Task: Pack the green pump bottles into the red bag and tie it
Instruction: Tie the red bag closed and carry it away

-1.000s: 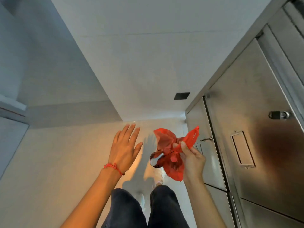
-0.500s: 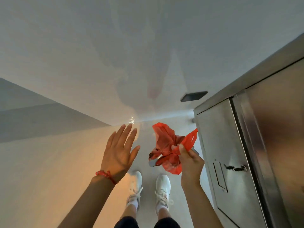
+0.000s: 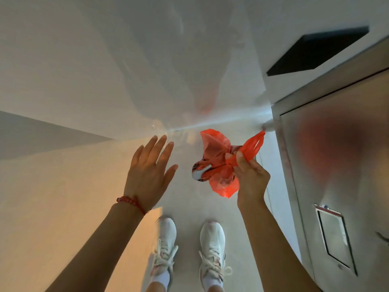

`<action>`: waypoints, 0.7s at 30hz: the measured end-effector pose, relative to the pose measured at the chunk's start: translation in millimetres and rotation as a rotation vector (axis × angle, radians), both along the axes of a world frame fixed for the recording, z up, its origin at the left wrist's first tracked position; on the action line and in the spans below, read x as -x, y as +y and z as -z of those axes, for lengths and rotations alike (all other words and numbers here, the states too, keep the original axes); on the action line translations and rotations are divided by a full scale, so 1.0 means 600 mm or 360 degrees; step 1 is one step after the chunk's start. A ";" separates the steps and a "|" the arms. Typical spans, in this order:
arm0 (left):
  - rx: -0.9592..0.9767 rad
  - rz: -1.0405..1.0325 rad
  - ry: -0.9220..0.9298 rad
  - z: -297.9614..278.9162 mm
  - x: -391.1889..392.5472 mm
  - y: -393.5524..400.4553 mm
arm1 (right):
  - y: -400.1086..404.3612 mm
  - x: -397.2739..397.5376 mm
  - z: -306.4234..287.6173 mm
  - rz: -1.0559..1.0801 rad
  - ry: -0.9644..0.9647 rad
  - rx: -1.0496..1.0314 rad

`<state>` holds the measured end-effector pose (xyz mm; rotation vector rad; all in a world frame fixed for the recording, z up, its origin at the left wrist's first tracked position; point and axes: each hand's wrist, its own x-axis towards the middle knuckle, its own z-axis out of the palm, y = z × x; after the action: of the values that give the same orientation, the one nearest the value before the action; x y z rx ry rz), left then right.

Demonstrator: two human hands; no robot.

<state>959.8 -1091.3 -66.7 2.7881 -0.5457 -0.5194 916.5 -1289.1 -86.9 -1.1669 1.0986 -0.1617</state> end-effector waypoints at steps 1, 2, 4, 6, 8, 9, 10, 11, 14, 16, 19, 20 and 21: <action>-0.0003 -0.0002 0.0019 0.013 -0.001 -0.001 | -0.001 -0.003 0.012 -0.0008 -0.0003 -0.0002; -0.0006 0.0004 0.0030 0.025 -0.001 0.000 | -0.002 -0.007 0.023 -0.0015 -0.0003 -0.0008; -0.0013 0.0026 0.0041 0.044 -0.001 0.003 | -0.003 -0.013 0.042 -0.0014 0.0021 -0.0027; -0.0022 0.0038 0.0042 0.059 -0.002 0.007 | -0.007 -0.022 0.055 0.0006 0.0041 -0.0042; -0.0020 0.0036 0.0042 0.069 -0.003 0.010 | -0.009 -0.031 0.064 -0.0018 0.0016 -0.0020; -0.0014 0.0035 0.0045 0.072 -0.004 0.010 | -0.011 -0.035 0.068 -0.0055 0.0001 0.0030; -0.0004 0.0036 0.0044 0.075 -0.004 0.009 | -0.012 -0.037 0.071 -0.0093 -0.0010 0.0096; 0.0007 0.0036 0.0044 0.076 -0.005 0.007 | -0.014 -0.039 0.073 -0.0119 -0.0024 0.0157; 0.0035 0.0038 0.0056 0.072 -0.005 0.000 | -0.016 -0.039 0.074 -0.0130 -0.0071 0.0241; 0.0046 0.0041 0.0058 0.067 -0.006 -0.005 | -0.017 -0.034 0.073 -0.0126 -0.0099 0.0277; 0.0058 0.0056 0.0055 0.062 -0.005 -0.012 | -0.019 -0.027 0.073 -0.0149 -0.0082 0.0386; 0.0061 0.0056 0.0049 0.061 -0.004 -0.014 | -0.019 -0.024 0.073 -0.0134 -0.0082 0.0403; 0.0063 0.0054 0.0045 0.061 -0.003 -0.016 | -0.020 -0.022 0.073 -0.0110 -0.0079 0.0413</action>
<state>961.5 -1100.7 -103.2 2.7344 -0.5916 -0.5486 929.4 -1301.0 -130.5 -1.4228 1.0127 -0.2846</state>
